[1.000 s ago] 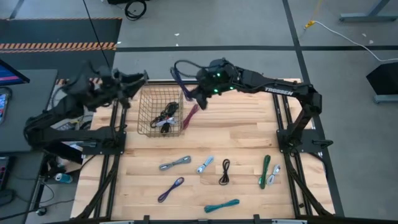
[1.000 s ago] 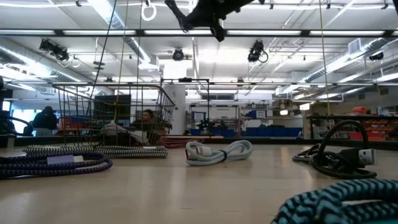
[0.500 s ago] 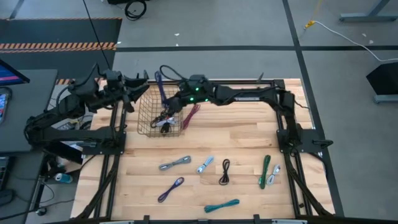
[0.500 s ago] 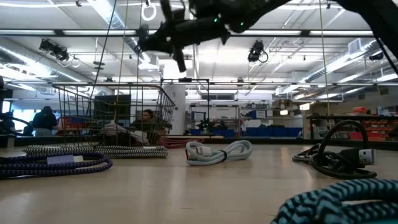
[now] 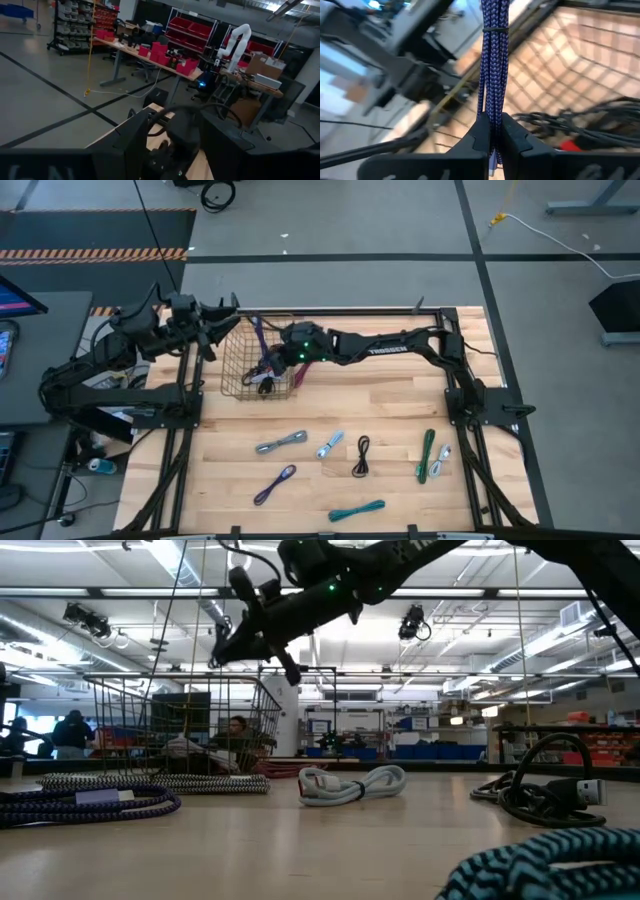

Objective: Pick and place USB-C Cables
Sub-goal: Put the top blue patterned charger cable into the gold wire basket

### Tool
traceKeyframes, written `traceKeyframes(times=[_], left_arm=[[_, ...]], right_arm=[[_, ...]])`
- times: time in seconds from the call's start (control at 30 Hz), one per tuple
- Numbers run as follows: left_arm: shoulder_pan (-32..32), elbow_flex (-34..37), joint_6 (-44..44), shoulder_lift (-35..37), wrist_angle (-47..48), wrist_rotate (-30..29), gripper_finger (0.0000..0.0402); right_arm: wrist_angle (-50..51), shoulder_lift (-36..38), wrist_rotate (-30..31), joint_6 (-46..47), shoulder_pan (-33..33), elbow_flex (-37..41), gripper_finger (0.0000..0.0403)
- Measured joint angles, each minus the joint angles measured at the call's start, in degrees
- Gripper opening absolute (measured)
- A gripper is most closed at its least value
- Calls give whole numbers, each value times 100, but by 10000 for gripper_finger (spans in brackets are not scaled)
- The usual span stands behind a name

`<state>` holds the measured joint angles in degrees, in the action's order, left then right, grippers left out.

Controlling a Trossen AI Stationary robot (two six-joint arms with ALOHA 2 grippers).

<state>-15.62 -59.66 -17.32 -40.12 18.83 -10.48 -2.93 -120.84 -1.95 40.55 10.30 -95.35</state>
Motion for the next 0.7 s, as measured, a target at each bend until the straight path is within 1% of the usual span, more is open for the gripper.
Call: traceKeyframes(times=[0.1,0.23,0.33,0.4,0.47,0.53,0.63,0.7], left_arm=[[0,0,0,2,-2,0,181],[0,0,-2,0,-2,-1,181],[-1,0,-4,0,-2,0,181],[-1,0,-27,0,-2,-1,181],[0,0,-28,0,-3,-2,181],[-1,0,-33,0,-4,-2,181],[-2,0,-42,0,-4,-2,181],[-1,0,-44,0,-4,-2,181]], right_arm=[[254,12,213,-56,-31,0,19],[567,15,288,-151,-82,0,19],[587,17,282,-231,-95,0,19],[515,17,92,-432,-90,0,22],[428,20,-177,-617,-89,0,44],[324,20,-325,-629,-97,0,73],[133,22,-396,-629,-95,0,109],[92,28,-397,-629,-91,0,123]])
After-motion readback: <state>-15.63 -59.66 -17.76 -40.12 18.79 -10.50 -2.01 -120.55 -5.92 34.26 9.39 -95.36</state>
